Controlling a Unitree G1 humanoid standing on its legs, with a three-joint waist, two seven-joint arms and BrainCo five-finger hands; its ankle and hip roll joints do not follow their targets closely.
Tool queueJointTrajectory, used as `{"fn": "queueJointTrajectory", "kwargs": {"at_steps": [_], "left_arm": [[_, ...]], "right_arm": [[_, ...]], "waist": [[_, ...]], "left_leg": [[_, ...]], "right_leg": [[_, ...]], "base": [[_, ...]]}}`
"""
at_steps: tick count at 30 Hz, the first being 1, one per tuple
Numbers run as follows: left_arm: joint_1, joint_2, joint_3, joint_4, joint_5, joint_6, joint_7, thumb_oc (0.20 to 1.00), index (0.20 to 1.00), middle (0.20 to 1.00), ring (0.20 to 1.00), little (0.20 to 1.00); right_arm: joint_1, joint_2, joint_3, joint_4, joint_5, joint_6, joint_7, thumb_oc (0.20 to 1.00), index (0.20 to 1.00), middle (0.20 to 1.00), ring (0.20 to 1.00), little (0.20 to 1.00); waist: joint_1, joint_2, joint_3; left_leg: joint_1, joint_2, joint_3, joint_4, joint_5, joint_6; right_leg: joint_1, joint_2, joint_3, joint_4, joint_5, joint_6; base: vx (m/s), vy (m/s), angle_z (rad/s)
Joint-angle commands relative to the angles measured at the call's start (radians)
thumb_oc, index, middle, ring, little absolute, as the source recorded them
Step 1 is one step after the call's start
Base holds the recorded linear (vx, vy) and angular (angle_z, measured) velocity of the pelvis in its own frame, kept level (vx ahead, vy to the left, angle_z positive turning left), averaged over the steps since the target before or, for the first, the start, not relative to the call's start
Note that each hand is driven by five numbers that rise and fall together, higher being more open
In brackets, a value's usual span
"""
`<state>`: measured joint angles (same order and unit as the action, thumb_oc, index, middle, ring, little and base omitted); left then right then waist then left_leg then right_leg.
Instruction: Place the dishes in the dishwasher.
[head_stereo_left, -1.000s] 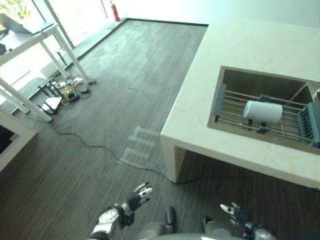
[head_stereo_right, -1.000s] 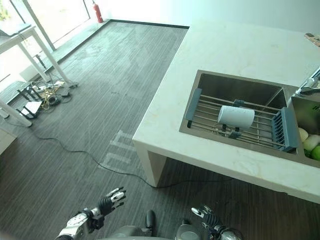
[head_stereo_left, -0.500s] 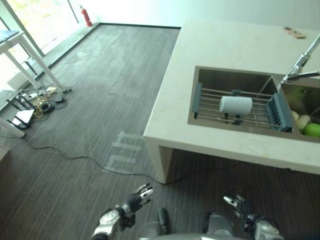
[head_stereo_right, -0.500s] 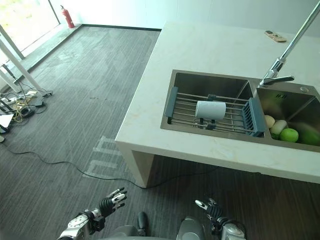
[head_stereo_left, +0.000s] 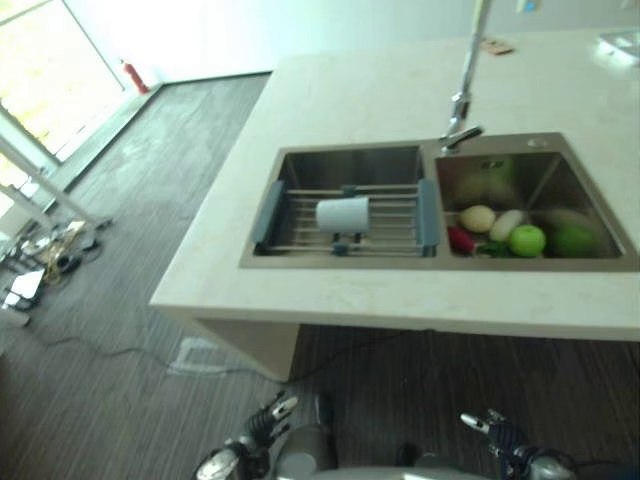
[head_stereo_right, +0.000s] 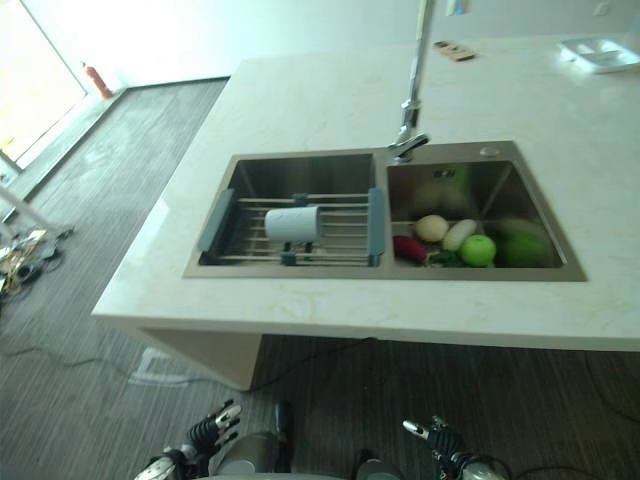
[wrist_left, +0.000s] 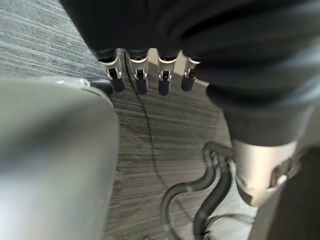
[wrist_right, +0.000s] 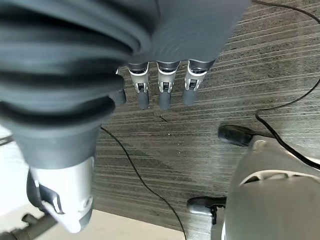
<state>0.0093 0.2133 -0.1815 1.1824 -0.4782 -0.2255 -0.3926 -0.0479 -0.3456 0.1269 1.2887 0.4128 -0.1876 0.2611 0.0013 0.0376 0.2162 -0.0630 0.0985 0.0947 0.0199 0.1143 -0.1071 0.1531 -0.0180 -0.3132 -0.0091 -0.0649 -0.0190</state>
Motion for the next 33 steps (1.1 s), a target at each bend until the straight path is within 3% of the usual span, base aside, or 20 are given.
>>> {"fn": "queueJointTrajectory", "kwargs": {"at_steps": [1,3,6,9,10,12,13,15,18,20,21,24,28,30,33], "left_arm": [[-0.063,0.005,-0.001,0.008,-0.007,0.010,0.022,1.000,1.000,1.000,1.000,1.000],[-0.063,0.003,0.032,0.026,-0.057,0.017,0.064,1.000,1.000,1.000,1.000,1.000],[-0.043,0.011,0.145,0.052,-0.280,0.015,0.143,1.000,1.000,1.000,1.000,1.000],[-0.009,0.049,0.258,0.069,-0.301,-0.039,0.197,1.000,1.000,1.000,1.000,1.000],[0.006,0.073,0.301,0.075,-0.295,-0.075,0.225,1.000,1.000,1.000,1.000,1.000],[0.021,0.110,0.326,0.089,-0.042,-0.127,0.460,1.000,1.000,1.000,1.000,1.000],[0.032,0.147,0.333,0.100,-0.017,-0.123,0.544,1.000,1.000,1.000,1.000,1.000],[0.039,0.210,0.377,0.113,-0.027,-0.106,0.595,1.000,1.000,1.000,1.000,1.000],[0.043,0.375,0.495,0.099,-0.001,-0.036,0.635,1.000,1.000,1.000,1.000,1.000],[0.038,0.512,0.572,0.088,0.106,-0.015,0.687,1.000,1.000,1.000,1.000,1.000],[0.031,0.634,0.626,0.082,0.176,-0.001,0.693,1.000,1.000,1.000,1.000,1.000],[0.004,0.875,0.713,0.021,0.262,-0.044,0.655,1.000,1.000,1.000,1.000,1.000],[-0.138,1.118,0.671,-0.208,0.323,-0.094,0.594,1.000,1.000,1.000,1.000,1.000],[-0.322,1.204,0.515,-0.425,0.314,-0.101,0.493,1.000,1.000,1.000,1.000,1.000],[-0.513,1.217,0.329,-0.567,0.326,0.005,0.407,1.000,1.000,1.000,1.000,1.000]], "right_arm": [[-0.040,-0.003,-0.045,-0.004,-0.020,0.000,-0.028,1.000,1.000,1.000,1.000,1.000],[-0.032,0.002,-0.053,0.007,-0.040,0.031,-0.047,1.000,1.000,1.000,1.000,1.000],[-0.014,-0.002,-0.096,0.044,0.004,0.068,-0.057,1.000,1.000,1.000,1.000,1.000],[0.007,-0.013,-0.141,0.060,0.017,0.085,-0.034,1.000,1.000,1.000,1.000,1.000],[0.020,-0.023,-0.161,0.076,0.027,0.087,-0.029,1.000,1.000,1.000,1.000,1.000],[0.036,-0.037,-0.190,0.102,0.063,0.092,-0.019,1.000,1.000,1.000,1.000,1.000],[0.044,-0.046,-0.207,0.116,0.088,0.092,-0.011,1.000,1.000,1.000,1.000,1.000],[0.050,-0.065,-0.226,0.134,0.096,0.089,0.004,1.000,1.000,1.000,1.000,1.000],[0.064,-0.083,-0.245,0.158,0.104,0.069,0.030,1.000,1.000,1.000,1.000,1.000],[0.062,-0.087,-0.238,0.162,0.108,0.058,0.041,1.000,1.000,1.000,1.000,1.000],[0.058,-0.084,-0.226,0.159,0.115,0.053,0.044,1.000,1.000,1.000,1.000,1.000],[0.057,-0.074,-0.195,0.127,0.142,0.054,0.038,1.000,1.000,1.000,1.000,1.000],[0.052,-0.060,-0.159,0.074,0.192,0.090,0.012,1.000,1.000,1.000,1.000,1.000],[0.046,-0.050,-0.142,0.050,0.209,0.125,-0.009,1.000,1.000,1.000,1.000,1.000],[0.043,-0.049,-0.136,0.052,0.212,0.149,-0.019,1.000,1.000,1.000,1.000,1.000]], "waist": [[0.014,0.025,0.019],[0.015,0.021,0.013],[0.020,0.015,0.006],[0.028,0.011,0.006],[0.030,0.013,0.007],[0.031,0.018,0.008],[0.029,0.023,0.005],[0.025,0.032,0.003],[0.026,0.046,-0.008],[0.029,0.055,-0.022],[0.032,0.061,-0.029],[0.034,0.071,-0.039],[0.030,0.077,-0.051],[0.017,0.078,-0.058],[-0.005,0.080,-0.058]], "left_leg": [[0.127,0.018,0.026,-0.012,-0.131,0.037],[0.149,0.009,0.018,-0.037,-0.137,0.041],[0.163,0.005,0.030,-0.045,-0.148,0.042],[0.161,-0.002,0.027,-0.046,-0.156,0.045],[0.161,-0.004,0.028,-0.049,-0.157,0.046],[0.166,-0.007,0.032,-0.050,-0.163,0.048],[0.159,-0.009,0.031,-0.049,-0.162,0.050],[0.164,-0.010,0.036,-0.051,-0.166,0.056],[0.171,-0.014,0.038,-0.057,-0.174,0.064],[0.171,-0.015,0.038,-0.063,-0.174,0.067],[0.173,-0.015,0.040,-0.067,-0.175,0.069],[0.177,-0.013,0.045,-0.066,-0.177,0.072],[0.180,-0.013,0.056,-0.067,-0.177,0.069],[0.187,-0.016,0.069,-0.073,-0.177,0.064],[0.193,-0.016,0.084,-0.083,-0.175,0.060]], "right_leg": [[-0.040,-0.159,0.007,0.125,-0.069,0.117],[-0.026,-0.158,0.014,0.102,-0.061,0.123],[-0.013,-0.164,0.006,0.067,-0.045,0.127],[-0.014,-0.167,0.007,0.042,-0.030,0.132],[-0.015,-0.167,0.008,0.035,-0.027,0.133],[-0.012,-0.167,0.008,0.031,-0.029,0.136],[-0.019,-0.168,0.011,0.033,-0.027,0.138],[-0.020,-0.166,0.018,0.032,-0.032,0.136],[-0.015,-0.163,0.021,0.023,-0.037,0.140],[-0.015,-0.158,0.024,0.011,-0.033,0.141],[-0.013,-0.154,0.026,0.006,-0.032,0.141],[-0.008,-0.147,0.029,0.000,-0.027,0.144],[-0.005,-0.145,0.034,-0.010,-0.017,0.153],[-0.004,-0.143,0.043,-0.018,-0.012,0.159],[-0.007,-0.142,0.057,-0.025,-0.008,0.164]], "base": [[0.07,0.018,0.14],[0.06,0.004,0.09],[0.05,-0.005,0.04],[0.01,-0.009,0.05],[0.00,0.000,0.00],[0.02,0.024,-0.07],[0.01,0.046,-0.05],[0.01,0.065,-0.11],[0.01,0.027,-0.13],[0.00,0.000,0.00],[0.02,-0.039,-0.01],[0.01,-0.054,0.03],[0.02,-0.062,0.06],[0.08,-0.093,-0.02],[0.05,-0.058,-0.17]]}}
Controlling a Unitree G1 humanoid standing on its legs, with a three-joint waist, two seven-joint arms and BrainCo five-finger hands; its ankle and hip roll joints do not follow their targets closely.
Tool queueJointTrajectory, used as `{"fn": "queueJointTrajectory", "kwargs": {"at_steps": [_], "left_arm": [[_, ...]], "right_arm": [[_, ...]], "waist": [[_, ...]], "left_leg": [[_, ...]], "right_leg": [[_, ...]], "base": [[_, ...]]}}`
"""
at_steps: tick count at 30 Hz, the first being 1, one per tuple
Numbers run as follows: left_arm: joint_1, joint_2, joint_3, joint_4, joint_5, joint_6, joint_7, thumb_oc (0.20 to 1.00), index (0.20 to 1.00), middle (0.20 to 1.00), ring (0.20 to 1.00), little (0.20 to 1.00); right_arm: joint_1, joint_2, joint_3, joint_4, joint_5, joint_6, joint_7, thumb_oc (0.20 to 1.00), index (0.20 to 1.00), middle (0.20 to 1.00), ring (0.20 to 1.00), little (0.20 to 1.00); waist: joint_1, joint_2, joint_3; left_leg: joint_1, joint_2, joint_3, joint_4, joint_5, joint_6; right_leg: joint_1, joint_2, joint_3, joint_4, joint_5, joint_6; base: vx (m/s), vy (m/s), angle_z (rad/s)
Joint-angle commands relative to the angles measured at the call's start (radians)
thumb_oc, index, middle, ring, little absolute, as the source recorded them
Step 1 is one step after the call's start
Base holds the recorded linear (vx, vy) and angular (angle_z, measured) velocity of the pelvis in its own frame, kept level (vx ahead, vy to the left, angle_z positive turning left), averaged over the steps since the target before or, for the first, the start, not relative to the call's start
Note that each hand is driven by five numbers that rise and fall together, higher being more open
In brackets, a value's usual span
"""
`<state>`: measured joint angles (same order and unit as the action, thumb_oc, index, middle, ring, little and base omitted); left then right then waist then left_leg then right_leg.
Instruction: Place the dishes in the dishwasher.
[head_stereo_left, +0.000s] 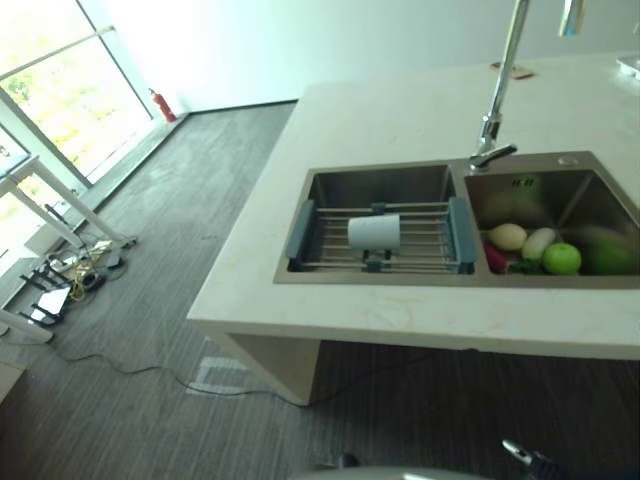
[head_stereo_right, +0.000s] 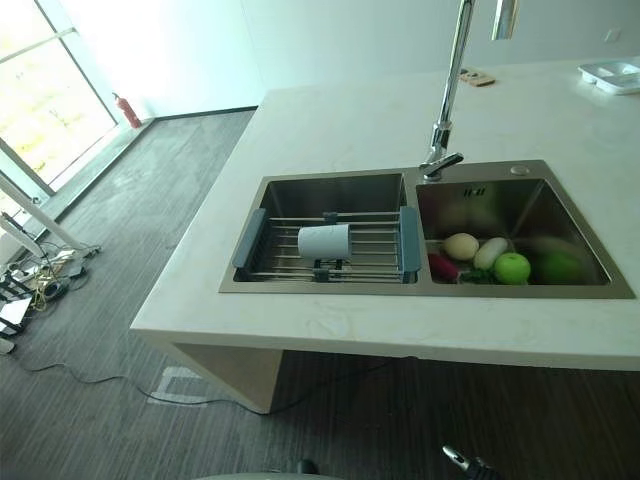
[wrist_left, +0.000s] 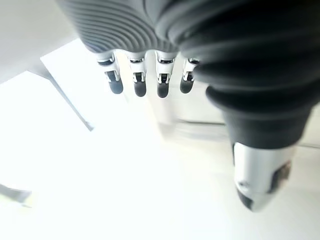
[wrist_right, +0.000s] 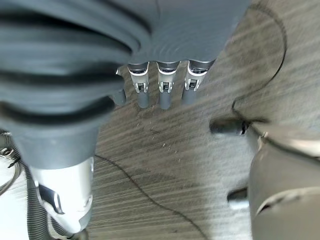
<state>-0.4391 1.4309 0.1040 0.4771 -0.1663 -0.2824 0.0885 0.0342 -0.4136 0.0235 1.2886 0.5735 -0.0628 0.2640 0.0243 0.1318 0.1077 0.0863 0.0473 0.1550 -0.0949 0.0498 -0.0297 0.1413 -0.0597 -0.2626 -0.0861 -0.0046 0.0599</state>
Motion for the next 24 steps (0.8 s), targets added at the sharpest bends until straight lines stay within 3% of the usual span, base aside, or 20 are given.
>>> {"fn": "queueJointTrajectory", "kwargs": {"at_steps": [1,3,4,12,18,24], "left_arm": [[-0.111,-0.006,0.000,0.116,0.011,0.081,-0.100,1.000,1.000,1.000,1.000,1.000],[-0.201,-0.027,-0.090,0.083,0.014,0.110,-0.160,1.000,1.000,1.000,1.000,1.000],[-0.281,-0.046,-0.197,0.067,0.052,0.122,-0.211,1.000,1.000,1.000,1.000,1.000],[-0.433,-0.098,-0.389,0.074,0.081,0.134,-0.249,1.000,1.000,1.000,1.000,1.000],[-0.421,-0.143,-0.437,0.083,0.067,0.144,-0.274,1.000,1.000,1.000,1.000,1.000],[-0.363,-0.244,-0.449,0.053,0.102,0.161,-0.256,1.000,1.000,1.000,1.000,1.000]], "right_arm": [[-0.038,0.020,-0.032,0.053,0.046,0.029,-0.026,1.000,1.000,1.000,1.000,1.000],[-0.030,0.021,-0.040,0.060,0.038,0.039,-0.033,1.000,1.000,1.000,1.000,1.000],[-0.016,0.018,-0.054,0.071,0.033,0.043,-0.029,1.000,1.000,1.000,1.000,1.000],[0.030,-0.001,-0.065,0.043,0.040,0.000,0.006,1.000,1.000,1.000,1.000,1.000],[0.056,-0.021,-0.063,-0.009,0.045,-0.027,0.015,1.000,1.000,1.000,1.000,1.000],[0.071,-0.035,-0.069,-0.045,0.046,-0.037,0.020,1.000,1.000,1.000,1.000,1.000]], "waist": [[-0.034,-0.012,0.049],[-0.049,-0.010,0.050],[-0.071,-0.011,0.053],[-0.147,-0.008,0.097],[-0.194,0.001,0.126],[-0.224,0.001,0.158]], "left_leg": [[0.040,0.035,0.029,0.030,-0.108,-0.019],[0.045,0.034,0.040,0.025,-0.105,-0.023],[0.049,0.037,0.058,0.020,-0.103,-0.026],[0.021,0.042,0.106,0.026,-0.095,-0.034],[0.009,0.041,0.135,0.036,-0.094,-0.041],[-0.019,0.040,0.145,0.058,-0.095,-0.039]], "right_leg": [[-0.001,-0.099,0.012,0.049,-0.063,0.086],[-0.002,-0.098,0.025,0.039,-0.056,0.091],[-0.009,-0.097,0.046,0.028,-0.043,0.100],[-0.078,-0.114,0.112,0.014,0.007,0.122],[-0.117,-0.122,0.156,0.004,0.033,0.134],[-0.153,-0.131,0.173,0.011,0.047,0.135]], "base": [[0.05,-0.041,-0.25],[0.11,-0.064,-0.36],[0.13,-0.070,-0.36],[0.04,-0.009,-0.28],[0.02,0.023,-0.33],[0.01,0.009,-0.14]]}}
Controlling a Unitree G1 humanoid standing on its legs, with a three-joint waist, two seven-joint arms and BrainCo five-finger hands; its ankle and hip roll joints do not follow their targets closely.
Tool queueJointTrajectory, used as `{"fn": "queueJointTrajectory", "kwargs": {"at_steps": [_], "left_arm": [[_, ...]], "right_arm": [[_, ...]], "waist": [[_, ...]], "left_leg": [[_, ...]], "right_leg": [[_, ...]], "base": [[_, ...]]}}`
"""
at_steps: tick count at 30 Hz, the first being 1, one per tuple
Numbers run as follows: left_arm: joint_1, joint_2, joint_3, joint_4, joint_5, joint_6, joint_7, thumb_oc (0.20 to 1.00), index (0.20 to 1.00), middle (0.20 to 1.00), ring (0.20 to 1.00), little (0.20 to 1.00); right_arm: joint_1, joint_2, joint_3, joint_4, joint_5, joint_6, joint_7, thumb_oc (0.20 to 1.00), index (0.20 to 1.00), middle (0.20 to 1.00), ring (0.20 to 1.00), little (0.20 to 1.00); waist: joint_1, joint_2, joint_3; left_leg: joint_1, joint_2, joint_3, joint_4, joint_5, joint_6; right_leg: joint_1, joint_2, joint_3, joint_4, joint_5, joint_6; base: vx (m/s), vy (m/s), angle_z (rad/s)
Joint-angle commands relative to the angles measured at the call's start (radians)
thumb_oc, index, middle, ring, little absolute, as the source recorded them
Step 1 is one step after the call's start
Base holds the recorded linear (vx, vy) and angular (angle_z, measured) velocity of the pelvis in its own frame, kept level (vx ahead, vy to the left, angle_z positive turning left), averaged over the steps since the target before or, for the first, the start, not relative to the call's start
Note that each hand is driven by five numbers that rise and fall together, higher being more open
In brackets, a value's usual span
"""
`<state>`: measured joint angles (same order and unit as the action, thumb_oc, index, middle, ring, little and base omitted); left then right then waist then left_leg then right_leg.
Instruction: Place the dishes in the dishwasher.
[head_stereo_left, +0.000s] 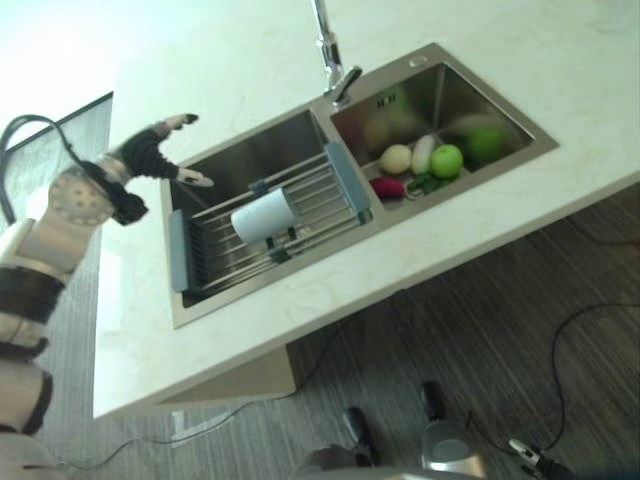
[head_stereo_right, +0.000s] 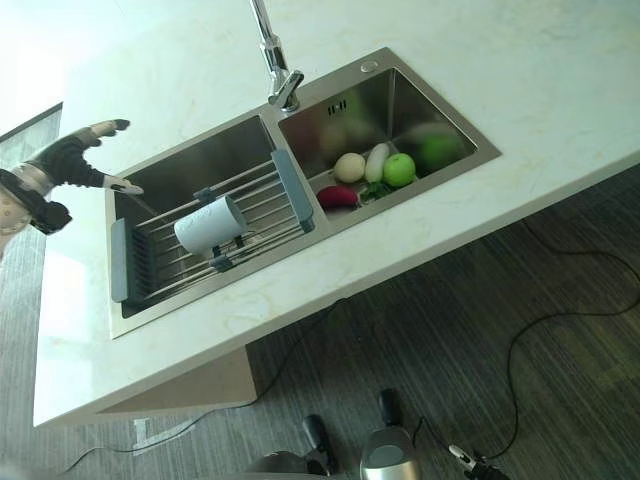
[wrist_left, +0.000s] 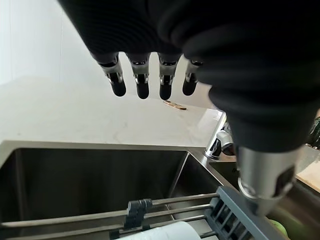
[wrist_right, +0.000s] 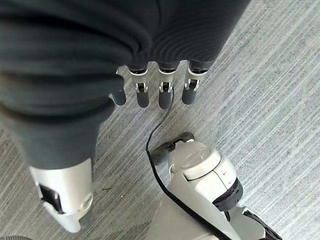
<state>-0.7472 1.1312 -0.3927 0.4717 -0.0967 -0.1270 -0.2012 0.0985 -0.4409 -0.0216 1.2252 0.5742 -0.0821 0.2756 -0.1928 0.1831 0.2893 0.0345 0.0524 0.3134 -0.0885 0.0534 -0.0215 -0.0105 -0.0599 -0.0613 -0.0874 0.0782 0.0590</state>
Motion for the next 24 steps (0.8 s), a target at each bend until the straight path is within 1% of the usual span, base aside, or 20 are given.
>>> {"fn": "queueJointTrajectory", "kwargs": {"at_steps": [1,6,9,14,20,21,24], "left_arm": [[-0.050,0.043,0.045,0.049,0.036,0.007,0.038,1.000,1.000,1.000,1.000,1.000],[-0.028,-0.026,0.026,0.002,0.041,0.025,0.055,1.000,1.000,1.000,1.000,1.000],[0.000,-0.066,0.025,-0.041,0.040,0.058,0.048,1.000,1.000,1.000,1.000,1.000],[0.067,-0.095,0.044,-0.064,0.053,0.066,0.025,1.000,1.000,1.000,1.000,1.000],[0.093,-0.116,0.027,-0.065,0.082,0.072,0.040,1.000,1.000,1.000,1.000,1.000],[0.098,-0.119,0.027,-0.067,0.092,0.075,0.045,1.000,1.000,1.000,1.000,1.000],[0.104,-0.126,0.020,-0.055,0.177,0.064,0.081,1.000,1.000,1.000,1.000,1.000]], "right_arm": [[0.008,-0.009,-0.023,0.014,0.046,-0.021,0.010,1.000,1.000,1.000,1.000,1.000],[0.011,-0.014,-0.023,0.000,0.043,-0.030,0.020,1.000,1.000,1.000,1.000,1.000],[0.013,-0.021,-0.022,-0.015,0.046,-0.033,0.023,1.000,1.000,1.000,1.000,1.000],[0.023,-0.019,-0.029,-0.031,0.031,-0.031,0.014,1.000,1.000,1.000,1.000,1.000],[0.026,-0.020,-0.029,-0.041,0.031,-0.035,0.004,1.000,1.000,1.000,1.000,1.000],[0.027,-0.021,-0.029,-0.047,0.033,-0.033,0.003,1.000,1.000,1.000,1.000,1.000],[0.025,-0.027,-0.031,-0.060,0.039,-0.028,-0.001,1.000,1.000,1.000,1.000,1.000]], "waist": [[-0.010,-0.050,-0.020],[-0.025,-0.045,-0.009],[-0.031,-0.037,0.000],[-0.032,-0.029,0.000],[-0.037,-0.027,0.003],[-0.037,-0.029,0.004],[-0.041,-0.031,0.012]], "left_leg": [[0.031,0.034,-0.013,0.053,-0.098,-0.047],[0.025,0.029,-0.011,0.057,-0.100,-0.046],[0.018,0.023,-0.015,0.066,-0.102,-0.044],[0.021,0.018,-0.019,0.068,-0.103,-0.043],[0.022,0.019,-0.017,0.065,-0.100,-0.043],[0.019,0.020,-0.016,0.066,-0.100,-0.044],[0.013,0.021,-0.015,0.069,-0.099,-0.044]], "right_leg": [[-0.004,-0.131,-0.026,0.012,-0.035,0.135],[-0.016,-0.134,-0.018,0.016,-0.032,0.135],[-0.023,-0.140,-0.013,0.022,-0.031,0.136],[-0.018,-0.146,-0.014,0.024,-0.031,0.138],[-0.021,-0.146,-0.013,0.025,-0.030,0.138],[-0.023,-0.146,-0.013,0.027,-0.030,0.138],[-0.033,-0.147,-0.012,0.032,-0.029,0.138]], "base": [[0.00,0.000,0.00],[0.00,0.000,0.00],[0.00,0.000,0.00],[0.02,0.018,-0.05],[0.01,0.004,-0.02],[0.00,0.000,0.00],[0.00,0.000,0.00]]}}
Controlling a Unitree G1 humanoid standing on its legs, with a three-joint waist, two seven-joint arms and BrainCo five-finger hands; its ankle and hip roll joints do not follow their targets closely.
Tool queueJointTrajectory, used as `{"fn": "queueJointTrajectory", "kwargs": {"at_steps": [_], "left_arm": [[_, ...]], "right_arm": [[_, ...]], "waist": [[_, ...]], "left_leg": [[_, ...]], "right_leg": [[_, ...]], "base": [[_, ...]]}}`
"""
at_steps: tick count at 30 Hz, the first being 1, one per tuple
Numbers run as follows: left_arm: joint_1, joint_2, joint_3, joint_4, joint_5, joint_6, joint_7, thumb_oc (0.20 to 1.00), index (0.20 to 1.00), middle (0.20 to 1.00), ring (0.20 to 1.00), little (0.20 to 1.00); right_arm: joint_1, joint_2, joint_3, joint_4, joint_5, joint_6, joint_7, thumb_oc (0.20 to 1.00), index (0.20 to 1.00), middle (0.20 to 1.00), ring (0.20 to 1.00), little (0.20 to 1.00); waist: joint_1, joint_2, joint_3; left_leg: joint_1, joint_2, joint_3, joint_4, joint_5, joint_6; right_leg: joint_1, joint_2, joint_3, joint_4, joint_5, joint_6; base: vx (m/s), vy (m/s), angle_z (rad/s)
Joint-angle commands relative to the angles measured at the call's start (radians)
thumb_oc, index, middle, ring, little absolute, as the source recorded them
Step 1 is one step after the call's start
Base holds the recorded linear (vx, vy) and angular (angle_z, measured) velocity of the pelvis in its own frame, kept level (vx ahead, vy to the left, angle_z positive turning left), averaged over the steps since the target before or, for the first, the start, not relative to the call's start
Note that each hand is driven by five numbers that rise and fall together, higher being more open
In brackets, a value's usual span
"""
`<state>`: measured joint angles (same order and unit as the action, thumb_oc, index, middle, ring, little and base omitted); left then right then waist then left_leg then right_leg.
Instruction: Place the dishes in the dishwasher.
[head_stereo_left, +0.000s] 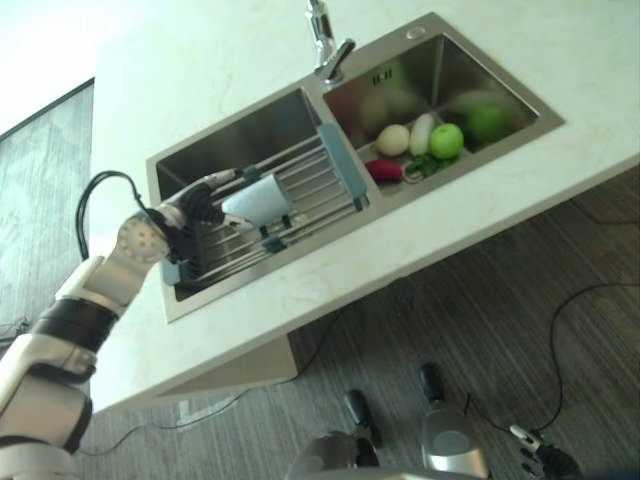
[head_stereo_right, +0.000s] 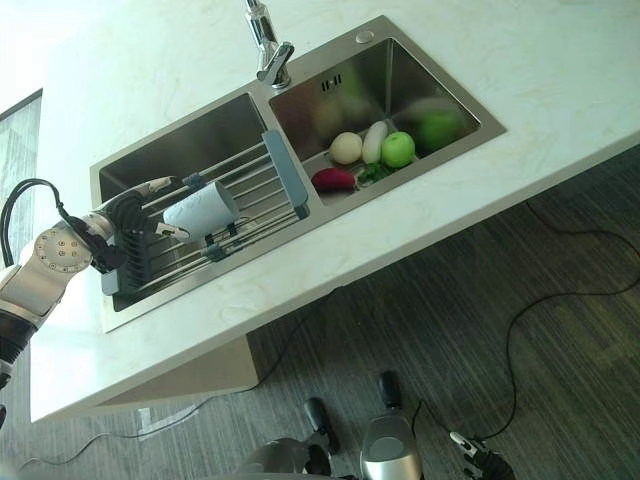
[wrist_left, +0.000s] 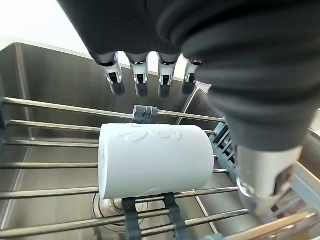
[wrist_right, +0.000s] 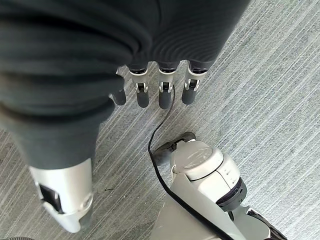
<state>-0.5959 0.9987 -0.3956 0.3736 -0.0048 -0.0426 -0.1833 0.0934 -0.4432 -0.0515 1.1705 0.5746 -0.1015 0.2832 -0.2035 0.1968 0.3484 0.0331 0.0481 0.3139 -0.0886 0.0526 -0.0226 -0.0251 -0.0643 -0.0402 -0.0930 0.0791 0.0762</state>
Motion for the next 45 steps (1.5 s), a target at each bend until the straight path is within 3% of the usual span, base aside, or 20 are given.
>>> {"fn": "queueJointTrajectory", "kwargs": {"at_steps": [1,14,34,42,45], "left_arm": [[-0.044,0.012,0.021,0.047,0.129,-0.026,0.077,1.000,1.000,1.000,1.000,1.000],[-0.072,-0.011,-0.019,0.118,0.229,-0.023,0.188,1.000,1.000,1.000,1.000,1.000],[-0.107,-0.030,-0.039,0.129,0.179,-0.019,0.268,1.000,1.000,1.000,1.000,1.000],[-0.142,-0.038,-0.059,0.142,0.170,-0.004,0.279,1.000,1.000,1.000,1.000,1.000],[-0.157,-0.044,-0.077,0.144,0.183,0.035,0.221,1.000,1.000,1.000,1.000,1.000]], "right_arm": [[0.032,-0.026,-0.007,-0.003,0.038,-0.008,-0.006,1.000,1.000,1.000,1.000,1.000],[0.027,-0.025,0.008,-0.021,0.049,-0.007,0.001,1.000,1.000,1.000,1.000,1.000],[0.009,-0.046,0.013,-0.089,0.068,0.004,-0.004,1.000,1.000,1.000,1.000,1.000],[0.009,-0.058,0.015,-0.097,0.073,0.002,0.004,1.000,1.000,1.000,1.000,1.000],[0.007,-0.070,0.011,-0.108,0.074,0.002,0.006,1.000,1.000,1.000,1.000,1.000]], "waist": [[-0.031,-0.046,-0.046],[-0.044,-0.065,-0.026],[-0.066,-0.063,0.052],[-0.086,-0.057,0.088],[-0.096,-0.046,0.103]], "left_leg": [[0.013,0.027,-0.014,0.071,-0.099,-0.044],[-0.003,0.037,-0.009,0.088,-0.100,-0.043],[-0.061,0.046,-0.004,0.126,-0.099,-0.042],[-0.075,0.048,0.001,0.147,-0.105,-0.042],[-0.085,0.047,0.003,0.155,-0.105,-0.043]], "right_leg": [[-0.019,-0.143,-0.034,0.037,-0.029,0.121],[-0.043,-0.136,-0.023,0.064,-0.037,0.114],[-0.119,-0.135,-0.014,0.123,-0.052,0.099],[-0.150,-0.142,-0.006,0.149,-0.055,0.099],[-0.172,-0.146,0.003,0.164,-0.054,0.097]], "base": [[0.00,0.000,0.00],[0.01,0.000,0.00],[0.00,0.005,-0.04],[0.01,-0.001,-0.07],[0.01,0.029,-0.11]]}}
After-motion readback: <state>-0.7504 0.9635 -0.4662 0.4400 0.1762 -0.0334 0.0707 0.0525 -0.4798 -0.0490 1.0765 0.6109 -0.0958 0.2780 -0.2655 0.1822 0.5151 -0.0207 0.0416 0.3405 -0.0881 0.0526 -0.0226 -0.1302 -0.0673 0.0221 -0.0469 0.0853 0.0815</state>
